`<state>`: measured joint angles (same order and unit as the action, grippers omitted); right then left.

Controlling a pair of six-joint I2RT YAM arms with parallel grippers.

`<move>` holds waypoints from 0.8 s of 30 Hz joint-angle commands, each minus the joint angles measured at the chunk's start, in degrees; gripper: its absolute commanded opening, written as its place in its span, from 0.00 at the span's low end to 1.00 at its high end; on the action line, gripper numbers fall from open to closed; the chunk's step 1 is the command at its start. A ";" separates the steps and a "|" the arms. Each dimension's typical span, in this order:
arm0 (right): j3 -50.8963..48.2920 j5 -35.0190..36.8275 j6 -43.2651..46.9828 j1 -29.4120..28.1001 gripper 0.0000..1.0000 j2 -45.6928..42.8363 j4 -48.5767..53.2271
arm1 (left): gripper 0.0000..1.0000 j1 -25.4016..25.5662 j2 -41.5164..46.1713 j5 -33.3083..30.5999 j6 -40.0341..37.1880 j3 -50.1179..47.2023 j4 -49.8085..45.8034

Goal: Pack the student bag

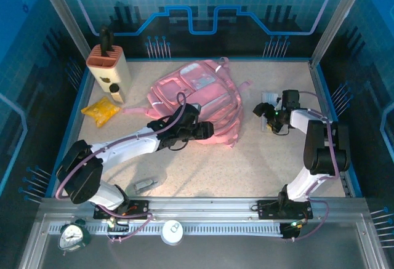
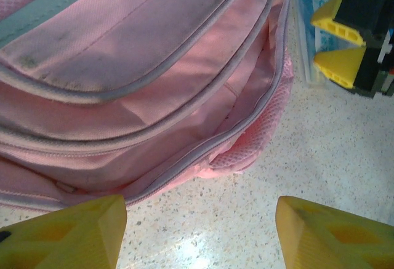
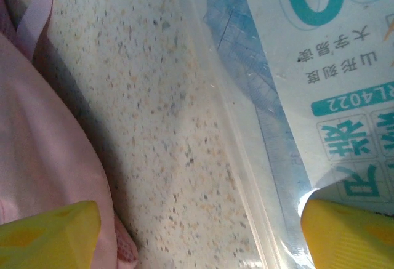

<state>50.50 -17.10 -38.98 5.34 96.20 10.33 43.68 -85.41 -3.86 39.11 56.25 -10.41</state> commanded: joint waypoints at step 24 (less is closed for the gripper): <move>-10.61 2.94 1.57 -2.90 0.94 -23.97 14.00 | 0.69 0.42 1.44 1.45 2.43 0.34 2.38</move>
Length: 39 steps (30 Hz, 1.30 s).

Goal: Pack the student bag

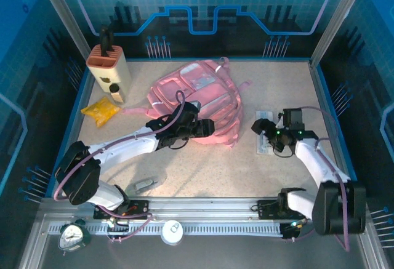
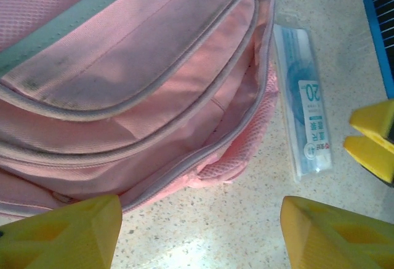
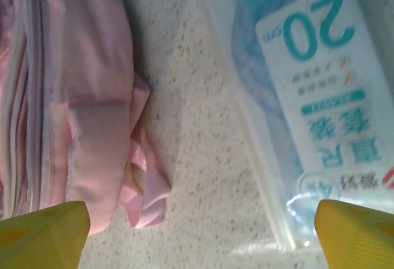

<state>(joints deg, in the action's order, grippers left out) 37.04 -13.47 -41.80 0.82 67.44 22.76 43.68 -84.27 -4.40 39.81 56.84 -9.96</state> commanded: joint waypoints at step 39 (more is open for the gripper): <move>-2.81 -0.78 6.47 -2.10 0.85 0.79 7.96 | 0.68 10.50 -11.21 3.22 13.67 4.33 12.16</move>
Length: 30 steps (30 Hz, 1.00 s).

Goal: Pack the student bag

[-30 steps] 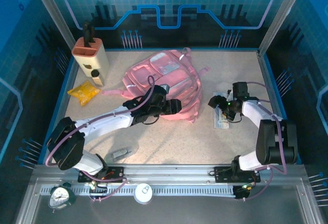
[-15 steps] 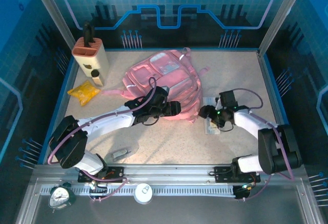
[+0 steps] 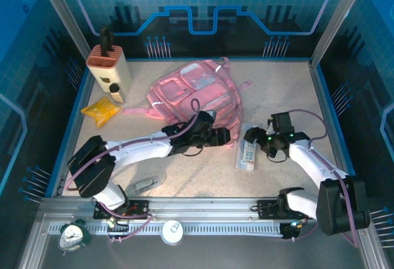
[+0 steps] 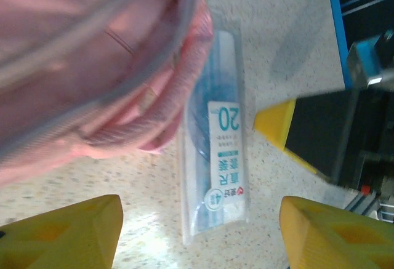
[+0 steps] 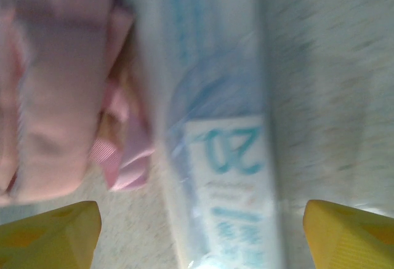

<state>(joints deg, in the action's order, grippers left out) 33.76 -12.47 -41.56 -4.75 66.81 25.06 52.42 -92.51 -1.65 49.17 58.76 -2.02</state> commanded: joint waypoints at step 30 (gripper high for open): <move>-2.73 -16.59 12.43 4.37 0.68 8.04 0.12 | 0.17 3.21 -25.32 -1.11 14.62 12.10 2.71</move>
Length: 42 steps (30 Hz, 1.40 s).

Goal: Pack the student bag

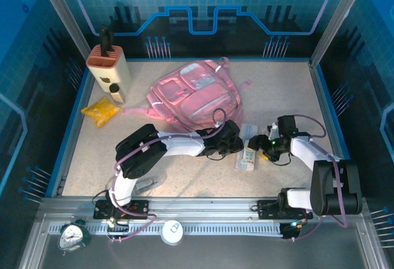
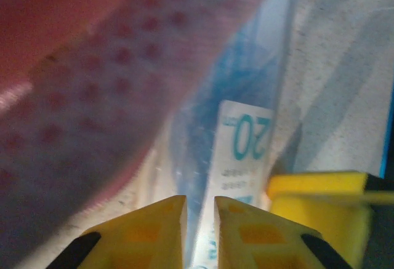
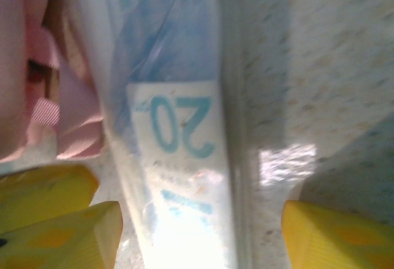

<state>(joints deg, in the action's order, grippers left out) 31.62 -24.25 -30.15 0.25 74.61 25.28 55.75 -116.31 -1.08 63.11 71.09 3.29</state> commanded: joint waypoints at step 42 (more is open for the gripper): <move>-0.59 -6.97 0.01 -3.92 0.24 0.14 -3.56 | 0.09 -2.04 -3.27 -0.84 1.89 -0.64 -6.69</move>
<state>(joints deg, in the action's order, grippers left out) 31.64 -28.40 -30.50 -4.60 74.59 22.48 54.48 -118.45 -1.21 65.98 70.96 2.44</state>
